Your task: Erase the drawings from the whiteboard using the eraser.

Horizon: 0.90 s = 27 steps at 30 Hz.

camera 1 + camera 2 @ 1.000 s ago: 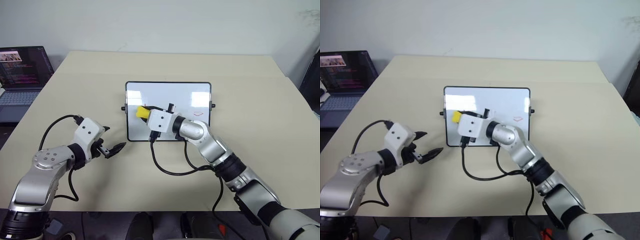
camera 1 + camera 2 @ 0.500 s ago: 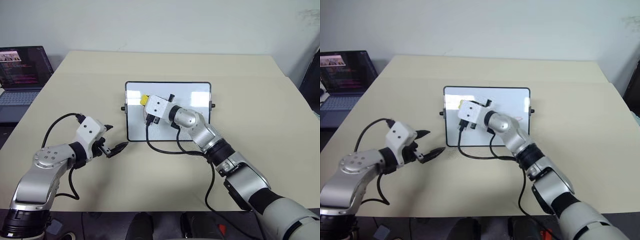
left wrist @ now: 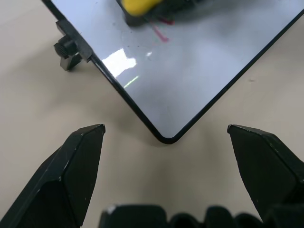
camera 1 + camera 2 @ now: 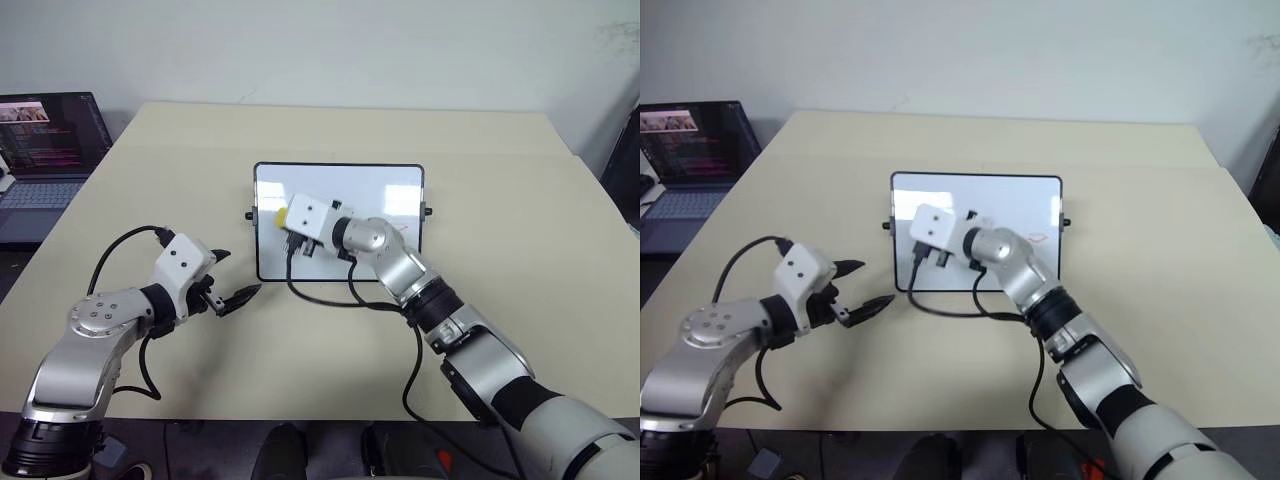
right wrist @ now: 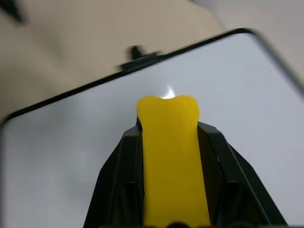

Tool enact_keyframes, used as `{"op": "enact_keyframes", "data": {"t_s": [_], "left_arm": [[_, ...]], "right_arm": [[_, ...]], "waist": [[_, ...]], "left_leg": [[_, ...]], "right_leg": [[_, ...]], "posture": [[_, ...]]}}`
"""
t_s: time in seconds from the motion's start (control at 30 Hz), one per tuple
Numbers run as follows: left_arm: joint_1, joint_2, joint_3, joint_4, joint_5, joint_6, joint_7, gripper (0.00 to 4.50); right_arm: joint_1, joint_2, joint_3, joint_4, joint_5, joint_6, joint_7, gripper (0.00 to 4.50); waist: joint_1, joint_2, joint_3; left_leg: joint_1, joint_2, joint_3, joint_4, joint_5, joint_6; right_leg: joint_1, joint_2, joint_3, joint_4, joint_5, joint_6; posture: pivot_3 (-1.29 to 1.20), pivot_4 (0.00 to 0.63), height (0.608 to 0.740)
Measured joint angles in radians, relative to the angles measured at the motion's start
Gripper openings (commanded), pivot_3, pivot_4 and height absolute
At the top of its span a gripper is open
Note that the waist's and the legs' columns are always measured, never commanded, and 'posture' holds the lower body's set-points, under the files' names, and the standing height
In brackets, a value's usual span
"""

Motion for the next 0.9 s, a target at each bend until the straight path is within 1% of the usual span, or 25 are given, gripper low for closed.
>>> {"op": "enact_keyframes", "data": {"t_s": [0.17, 0.3, 0.37, 0.47, 0.6, 0.67, 0.8, 0.9], "left_arm": [[0.0, -0.006, 0.0, -0.005, 0.0, 0.001, -0.003, 4.5], [0.0, -0.007, 0.0, -0.007, 0.0, 0.001, -0.005, 4.5], [0.0, -0.007, 0.0, -0.007, -0.001, 0.002, -0.005, 4.5], [-0.002, -0.007, 0.0, -0.007, -0.001, 0.003, -0.007, 4.5], [-0.002, -0.007, 0.0, -0.007, -0.001, 0.004, -0.014, 4.5], [-0.002, -0.007, 0.0, -0.007, -0.001, 0.004, -0.023, 4.5], [-0.002, -0.007, 0.0, -0.008, -0.002, 0.006, -0.026, 4.5], [-0.003, -0.007, -0.001, -0.01, -0.002, 0.012, -0.027, 4.5]], "right_arm": [[-0.004, -0.007, -0.003, 0.006, 0.0, 0.002, 0.021, 1.19], [0.032, -0.037, 0.032, -0.057, 0.001, 0.044, 0.143, 1.19], [0.049, -0.039, 0.051, -0.076, 0.001, 0.057, 0.181, 1.19], [0.048, -0.036, 0.054, -0.074, 0.0, 0.059, 0.163, 1.19], [0.017, -0.017, 0.028, -0.031, -0.002, 0.032, 0.044, 1.19], [0.003, -0.023, 0.019, -0.023, -0.002, 0.031, 0.033, 1.19], [0.017, -0.056, 0.033, -0.069, 0.0, 0.062, 0.132, 1.19], [0.075, -0.088, 0.072, -0.14, 0.002, 0.084, 0.236, 1.19]], "waist": [[-0.001, 0.0, 0.0], [-0.001, 0.0, 0.0], [-0.001, 0.0, 0.0], [-0.002, 0.0, 0.0], [-0.001, 0.0, 0.0], [0.0, 0.0, 0.0], [0.0, 0.0, 0.0], [0.0, 0.0, 0.0]], "left_leg": [[0.0, 0.0, 0.0, -0.001, 0.0, 0.0], [0.001, 0.0, 0.0, 0.0, 0.0, 0.0], [0.002, 0.0, 0.0, 0.0, 0.0, 0.0], [0.002, 0.0, 0.0, 0.0, 0.0, 0.0], [0.002, 0.0, 0.0, 0.0, 0.0, 0.0], [0.001, 0.0, 0.0, 0.0, 0.0, 0.0], [0.001, 0.0, 0.0, 0.0, 0.0, 0.0], [0.001, 0.0, 0.0, 0.0, 0.0, 0.0]], "right_leg": [[0.0, 0.0, 0.0, -0.001, 0.0, 0.0], [0.001, 0.0, 0.0, 0.0, 0.0, 0.0], [0.001, 0.0, 0.0, 0.001, 0.0, 0.0], [0.001, 0.0, 0.0, 0.002, 0.0, 0.0], [0.0, 0.0, 0.0, 0.003, 0.0, 0.0], [0.0, 0.0, 0.0, 0.002, 0.0, 0.0], [0.0, 0.0, 0.0, 0.001, 0.0, 0.0], [0.001, 0.0, 0.0, 0.001, 0.0, 0.0]], "posture": [[0.0, 0.15, 0.74], [0.0, 0.15, 0.74], [0.0, 0.15, 0.74], [0.0, 0.15, 0.74], [0.0, 0.15, 0.74], [0.0, 0.15, 0.74], [0.0, 0.15, 0.74], [0.0, 0.15, 0.74]]}}
